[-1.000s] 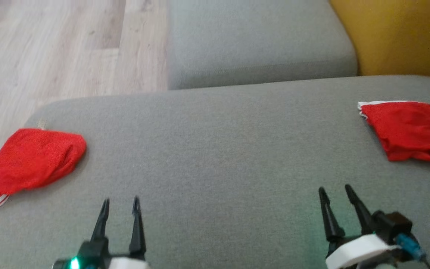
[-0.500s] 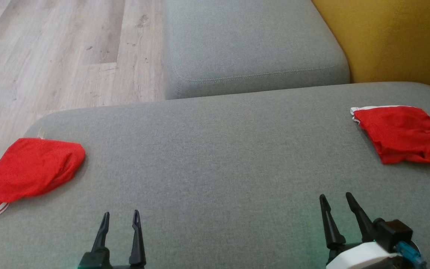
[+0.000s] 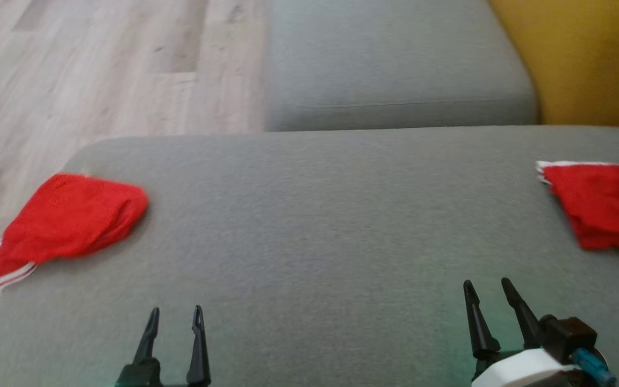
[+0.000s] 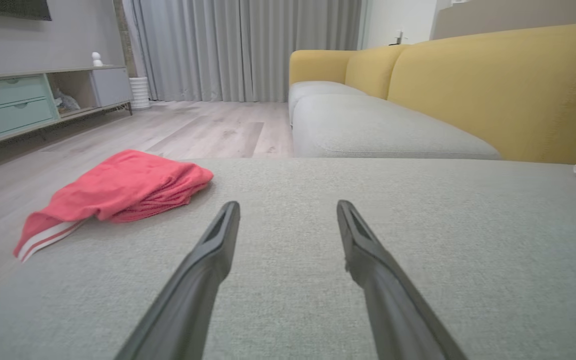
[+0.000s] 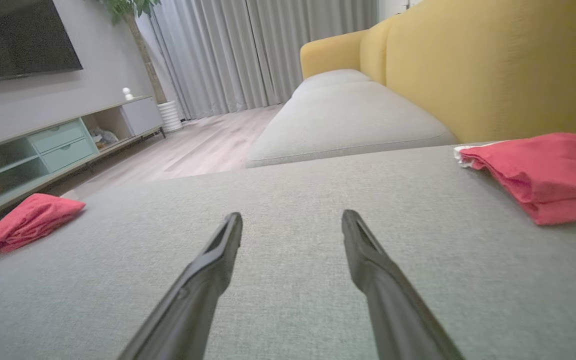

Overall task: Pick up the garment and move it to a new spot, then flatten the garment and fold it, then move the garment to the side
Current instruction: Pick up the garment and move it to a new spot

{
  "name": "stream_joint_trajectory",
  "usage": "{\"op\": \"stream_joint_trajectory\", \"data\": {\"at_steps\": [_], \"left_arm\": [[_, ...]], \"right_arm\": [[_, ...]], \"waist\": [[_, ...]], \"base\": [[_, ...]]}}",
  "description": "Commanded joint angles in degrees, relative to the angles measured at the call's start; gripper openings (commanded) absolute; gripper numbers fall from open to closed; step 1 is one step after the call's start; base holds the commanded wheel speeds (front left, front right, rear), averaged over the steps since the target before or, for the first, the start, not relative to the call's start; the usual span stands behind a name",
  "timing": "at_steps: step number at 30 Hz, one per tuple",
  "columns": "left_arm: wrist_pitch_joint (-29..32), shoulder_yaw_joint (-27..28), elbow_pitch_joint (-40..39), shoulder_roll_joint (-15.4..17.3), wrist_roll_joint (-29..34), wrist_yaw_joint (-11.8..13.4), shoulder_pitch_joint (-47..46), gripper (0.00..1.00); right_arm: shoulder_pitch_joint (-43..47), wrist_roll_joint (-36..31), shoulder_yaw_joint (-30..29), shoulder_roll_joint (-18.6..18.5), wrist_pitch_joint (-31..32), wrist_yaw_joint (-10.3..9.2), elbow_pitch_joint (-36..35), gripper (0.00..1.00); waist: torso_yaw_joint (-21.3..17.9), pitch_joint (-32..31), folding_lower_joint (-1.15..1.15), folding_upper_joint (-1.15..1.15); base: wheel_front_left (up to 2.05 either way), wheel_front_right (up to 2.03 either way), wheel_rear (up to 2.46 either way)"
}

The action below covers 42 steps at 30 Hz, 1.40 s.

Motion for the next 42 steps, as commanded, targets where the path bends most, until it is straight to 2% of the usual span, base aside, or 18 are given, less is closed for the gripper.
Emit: {"op": "stream_joint_trajectory", "data": {"at_steps": [1,9,14,19,23,27,32,37,42], "left_arm": [[-0.3,2.3,-2.3,-0.1,0.9,0.2,-3.1,1.0],[-0.3,6.4,-4.1,0.1,2.2,0.0,-2.7,1.0],[-0.3,10.1,-5.7,0.8,2.6,0.3,-1.8,1.0],[-0.3,12.3,-6.7,1.1,2.6,-0.1,-2.4,1.0],[-0.3,13.0,-5.9,1.6,2.8,-1.9,-6.2,1.0],[-0.3,13.6,-4.4,2.8,3.1,-3.0,-12.6,1.0],[-0.3,14.8,-0.1,5.2,3.4,-3.9,-25.0,1.0],[0.6,13.6,11.5,8.5,4.9,-5.1,-39.5,1.0],[4.8,15.4,24.9,10.3,1.8,-7.0,-52.9,1.0]], "right_arm": [[-1.7,-0.3,1.1,0.2,-0.8,0.37,-1.7,1.0],[-1.8,-0.1,0.9,0.5,-0.8,0.37,-1.6,1.0],[-2.3,0.0,0.8,0.6,-0.8,0.37,-1.6,1.0],[-3.1,-0.3,1.0,0.4,-0.8,0.37,-1.4,1.0],[-3.0,-0.4,0.8,-1.3,-0.8,0.37,-1.4,1.0],[-3.6,-1.1,-0.2,-3.9,-0.8,0.37,-2.5,1.0],[-7.2,-2.4,-0.6,-9.4,-0.8,0.37,-5.2,1.0],[-10.5,-2.8,-1.2,-14.0,-0.8,0.37,-7.8,1.0],[-11.8,-3.3,-0.7,-18.2,-0.8,0.37,-10.7,1.0]], "waist": [[4.2,0.8,0.0,0.0],[17.1,2.1,0.0,0.0],[23.2,2.6,0.0,0.0],[25.1,4.4,0.0,0.0],[26.4,6.1,0.0,0.0],[24.1,10.3,0.0,0.0],[19.1,18.6,0.0,0.0],[15.0,25.8,0.0,0.0],[12.1,31.3,0.0,0.0]], "base": [[0.0,0.0,0.0],[0.0,0.0,0.0],[0.0,0.0,0.0],[0.0,0.0,0.0],[0.0,0.0,0.0],[0.0,0.0,0.0],[0.0,0.0,0.0],[0.0,0.0,0.0],[0.0,0.0,0.0]]}}
